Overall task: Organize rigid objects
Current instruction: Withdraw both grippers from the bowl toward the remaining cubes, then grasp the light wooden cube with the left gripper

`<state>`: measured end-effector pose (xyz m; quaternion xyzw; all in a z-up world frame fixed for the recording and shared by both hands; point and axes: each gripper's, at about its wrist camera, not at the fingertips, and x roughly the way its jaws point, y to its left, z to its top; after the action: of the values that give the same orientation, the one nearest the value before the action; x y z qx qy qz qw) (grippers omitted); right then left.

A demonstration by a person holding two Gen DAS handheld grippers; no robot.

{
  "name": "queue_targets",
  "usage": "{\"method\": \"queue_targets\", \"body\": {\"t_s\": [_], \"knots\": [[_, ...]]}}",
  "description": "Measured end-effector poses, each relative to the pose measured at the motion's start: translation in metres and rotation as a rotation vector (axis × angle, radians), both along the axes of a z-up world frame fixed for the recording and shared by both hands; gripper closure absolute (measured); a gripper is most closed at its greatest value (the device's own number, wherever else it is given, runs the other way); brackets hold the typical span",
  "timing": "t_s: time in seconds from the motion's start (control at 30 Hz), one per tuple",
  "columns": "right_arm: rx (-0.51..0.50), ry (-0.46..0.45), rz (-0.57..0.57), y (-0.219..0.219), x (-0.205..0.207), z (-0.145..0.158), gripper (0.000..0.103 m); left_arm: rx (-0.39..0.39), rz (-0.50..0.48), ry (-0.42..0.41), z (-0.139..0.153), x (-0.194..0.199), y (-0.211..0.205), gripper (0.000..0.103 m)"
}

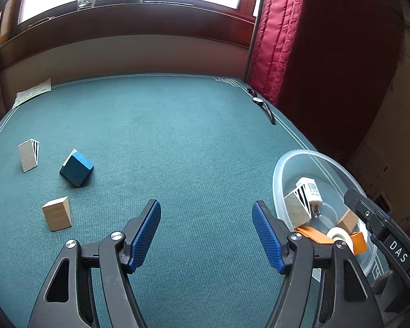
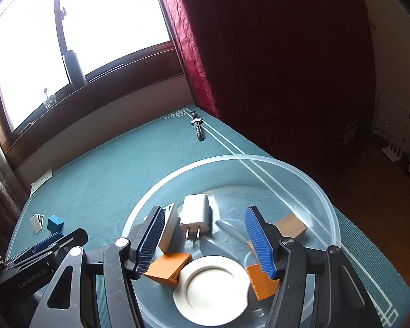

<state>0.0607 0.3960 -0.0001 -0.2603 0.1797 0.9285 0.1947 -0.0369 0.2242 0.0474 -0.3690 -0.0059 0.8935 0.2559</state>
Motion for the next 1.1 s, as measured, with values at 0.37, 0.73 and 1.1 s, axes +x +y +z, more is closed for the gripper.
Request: {"method": "queue_targets", "body": {"t_s": [0.37,0.73,1.1], "knots": [[0.042,-0.007,0.123,-0.047,-0.013,0.001,0.038,-0.002,0.159,-0.003,-0.003,-0.016,-0.057,0.033],[0.069,-0.039,0.276,-0.093,-0.025,-0.009,0.038,-0.019,0.323,-0.027,-0.019,-0.034,-0.112,0.033],[0.04,-0.083,0.358,-0.116,-0.033,-0.021,0.038,-0.091,0.345,-0.069,-0.038,-0.052,-0.114,0.05]]}}
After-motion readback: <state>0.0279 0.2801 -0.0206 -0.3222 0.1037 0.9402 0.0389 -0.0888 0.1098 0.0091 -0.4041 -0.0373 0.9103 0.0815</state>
